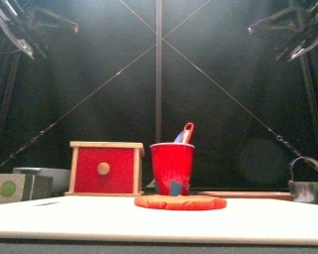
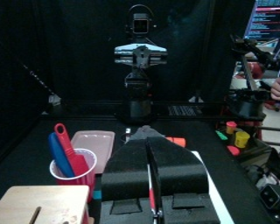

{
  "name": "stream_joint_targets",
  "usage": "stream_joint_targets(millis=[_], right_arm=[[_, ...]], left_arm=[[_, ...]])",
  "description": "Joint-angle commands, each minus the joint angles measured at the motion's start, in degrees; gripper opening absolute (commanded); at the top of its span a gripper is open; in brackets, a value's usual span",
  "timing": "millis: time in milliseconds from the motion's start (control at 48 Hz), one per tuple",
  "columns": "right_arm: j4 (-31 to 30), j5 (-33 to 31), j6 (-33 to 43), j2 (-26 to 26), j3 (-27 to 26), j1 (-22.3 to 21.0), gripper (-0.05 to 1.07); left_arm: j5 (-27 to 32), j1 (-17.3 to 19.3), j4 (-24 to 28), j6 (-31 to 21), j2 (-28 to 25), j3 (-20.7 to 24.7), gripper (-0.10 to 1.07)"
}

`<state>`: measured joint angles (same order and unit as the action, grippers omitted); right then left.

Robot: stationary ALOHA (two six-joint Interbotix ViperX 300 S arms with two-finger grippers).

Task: Cut dough in half with pizza cutter

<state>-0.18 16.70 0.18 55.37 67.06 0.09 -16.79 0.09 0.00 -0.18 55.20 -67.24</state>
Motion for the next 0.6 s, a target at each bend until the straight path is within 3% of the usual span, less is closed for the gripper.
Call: stream_joint_targets(millis=[0,292,479,583], right_arm=[[0.0,0.18,-0.09,-1.58,-0.18,-0.79,-0.01],[0.7,-1.14,0.09,-6.59,-3.25,-5.62,0.03],[5.01,-5.98,2.02,-9.58,-6.42,-14.06,0.03],[8.88,-13.01,3.52,-11.25,-9.05,-20.39,0.03]], left_arm=[[-0.62,1.23,-1.14,-0.09,-1.05,-0.18,0.01],[-1.23,1.85,-1.58,0.26,-3.87,-0.09,0.02],[-1.41,2.37,-1.67,0.0,-4.22,0.0,0.02],[-1.41,2.99,-1.85,-0.09,-4.22,0.0,0.02]])
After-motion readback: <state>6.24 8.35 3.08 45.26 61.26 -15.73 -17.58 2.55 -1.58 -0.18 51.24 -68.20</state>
